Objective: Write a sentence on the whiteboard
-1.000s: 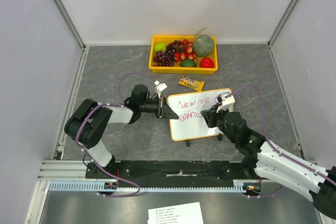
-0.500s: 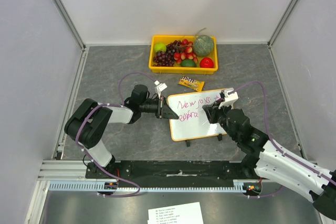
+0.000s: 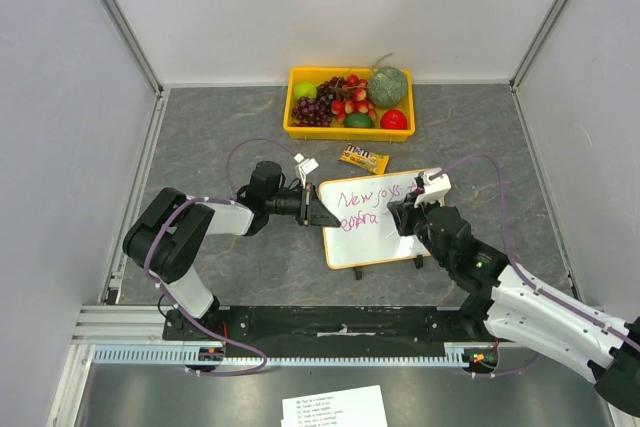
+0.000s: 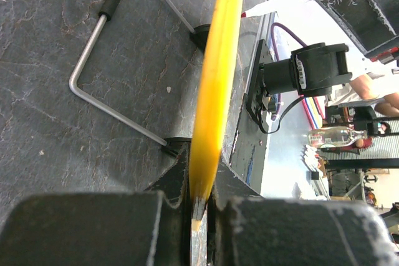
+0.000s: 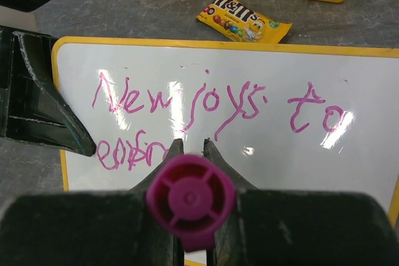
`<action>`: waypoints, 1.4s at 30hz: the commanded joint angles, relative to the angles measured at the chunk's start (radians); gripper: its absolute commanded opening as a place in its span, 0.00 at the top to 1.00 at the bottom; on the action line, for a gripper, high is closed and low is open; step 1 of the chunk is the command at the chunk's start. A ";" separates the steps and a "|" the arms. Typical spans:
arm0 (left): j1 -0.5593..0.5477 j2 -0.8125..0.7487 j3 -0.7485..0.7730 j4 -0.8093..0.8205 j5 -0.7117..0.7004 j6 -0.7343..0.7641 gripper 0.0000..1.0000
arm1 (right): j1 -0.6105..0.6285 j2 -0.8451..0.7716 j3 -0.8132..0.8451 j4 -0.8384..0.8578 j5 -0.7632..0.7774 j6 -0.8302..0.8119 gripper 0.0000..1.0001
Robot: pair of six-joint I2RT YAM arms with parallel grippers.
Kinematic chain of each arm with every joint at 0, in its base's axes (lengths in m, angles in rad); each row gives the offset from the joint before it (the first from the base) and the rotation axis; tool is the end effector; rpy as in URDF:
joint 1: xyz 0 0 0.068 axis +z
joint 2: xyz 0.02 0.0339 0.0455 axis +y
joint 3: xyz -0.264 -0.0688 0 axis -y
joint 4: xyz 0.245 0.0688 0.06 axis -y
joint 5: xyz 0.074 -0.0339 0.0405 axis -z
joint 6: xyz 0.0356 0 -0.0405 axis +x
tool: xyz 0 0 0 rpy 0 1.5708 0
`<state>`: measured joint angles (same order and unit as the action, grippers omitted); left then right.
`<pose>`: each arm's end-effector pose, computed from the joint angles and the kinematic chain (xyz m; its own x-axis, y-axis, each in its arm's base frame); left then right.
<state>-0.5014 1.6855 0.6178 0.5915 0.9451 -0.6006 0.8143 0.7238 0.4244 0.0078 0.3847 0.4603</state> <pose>0.2538 -0.1720 0.1466 -0.8477 0.0872 -0.5232 0.5262 0.2626 -0.8088 0.1308 0.1192 0.2426 -0.3666 0.2114 -0.9060 -0.2952 0.8971 0.3288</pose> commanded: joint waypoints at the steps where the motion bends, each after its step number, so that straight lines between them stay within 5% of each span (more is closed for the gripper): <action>1: 0.012 0.051 -0.015 -0.182 -0.192 0.068 0.98 | -0.001 0.012 0.004 0.018 0.042 -0.005 1.00; 42: 0.012 0.056 -0.015 -0.180 -0.189 0.067 0.98 | -0.001 0.020 -0.047 -0.066 -0.033 0.014 1.00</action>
<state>-0.5011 1.6882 0.6201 0.5892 0.9466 -0.6006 0.8143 0.7544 0.4023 0.0086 0.3214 0.4717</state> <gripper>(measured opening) 0.077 0.144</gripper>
